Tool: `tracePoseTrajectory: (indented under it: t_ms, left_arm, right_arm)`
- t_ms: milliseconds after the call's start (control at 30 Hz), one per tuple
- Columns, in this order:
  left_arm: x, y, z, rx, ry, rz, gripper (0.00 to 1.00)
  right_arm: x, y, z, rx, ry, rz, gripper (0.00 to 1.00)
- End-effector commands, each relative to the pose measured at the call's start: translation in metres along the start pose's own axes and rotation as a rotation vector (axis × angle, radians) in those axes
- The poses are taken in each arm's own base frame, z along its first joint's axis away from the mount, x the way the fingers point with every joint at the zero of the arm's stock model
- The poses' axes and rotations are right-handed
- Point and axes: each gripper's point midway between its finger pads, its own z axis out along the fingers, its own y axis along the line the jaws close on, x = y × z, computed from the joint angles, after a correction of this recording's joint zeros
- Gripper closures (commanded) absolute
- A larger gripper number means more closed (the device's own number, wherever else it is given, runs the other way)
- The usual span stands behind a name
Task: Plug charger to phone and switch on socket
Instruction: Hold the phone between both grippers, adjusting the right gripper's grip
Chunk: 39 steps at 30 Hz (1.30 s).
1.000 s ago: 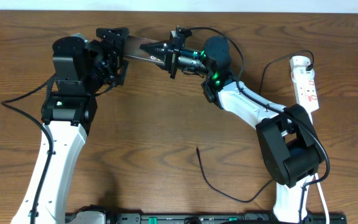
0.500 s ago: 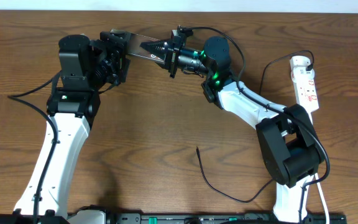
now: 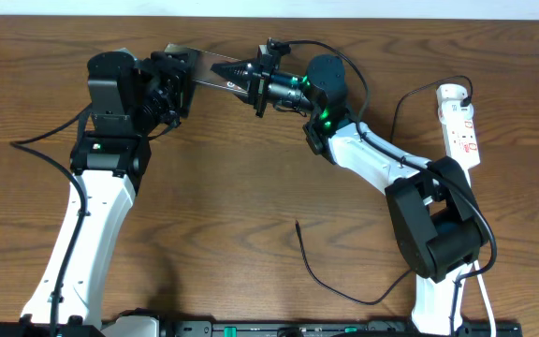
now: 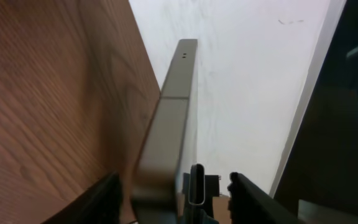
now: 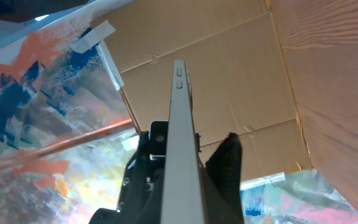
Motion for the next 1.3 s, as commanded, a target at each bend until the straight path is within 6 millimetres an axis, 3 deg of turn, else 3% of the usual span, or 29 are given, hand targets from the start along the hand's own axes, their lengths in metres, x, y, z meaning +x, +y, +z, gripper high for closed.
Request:
tracePoseTrajectory:
  t_ms: [0,367,933,1133,1267]
  left_arm:
    - [-0.002,0.006,0.0,-0.011,-0.008,0.009,0.5]
    - [-0.004,0.007,0.001,-0.013,-0.016,0.017,0.67]
    - [-0.006,0.017,0.009,-0.041,-0.014,0.01,0.81]
    - [-0.006,0.013,0.01,-0.024,-0.013,0.015,0.92]
    - [-0.006,0.013,0.01,-0.025,-0.014,0.016,0.92]
  right_arm:
    - [0.014,0.008,0.007,-0.015,0.032,-0.013,0.99]
    - [0.024,0.008,0.013,-0.024,0.055,-0.026,0.99]
    - [0.024,0.008,0.013,-0.024,0.055,-0.025,0.99]
    - [0.024,0.008,0.013,-0.024,0.055,-0.025,0.99]
    - [0.024,0.008,0.013,-0.024,0.055,-0.025,0.99]
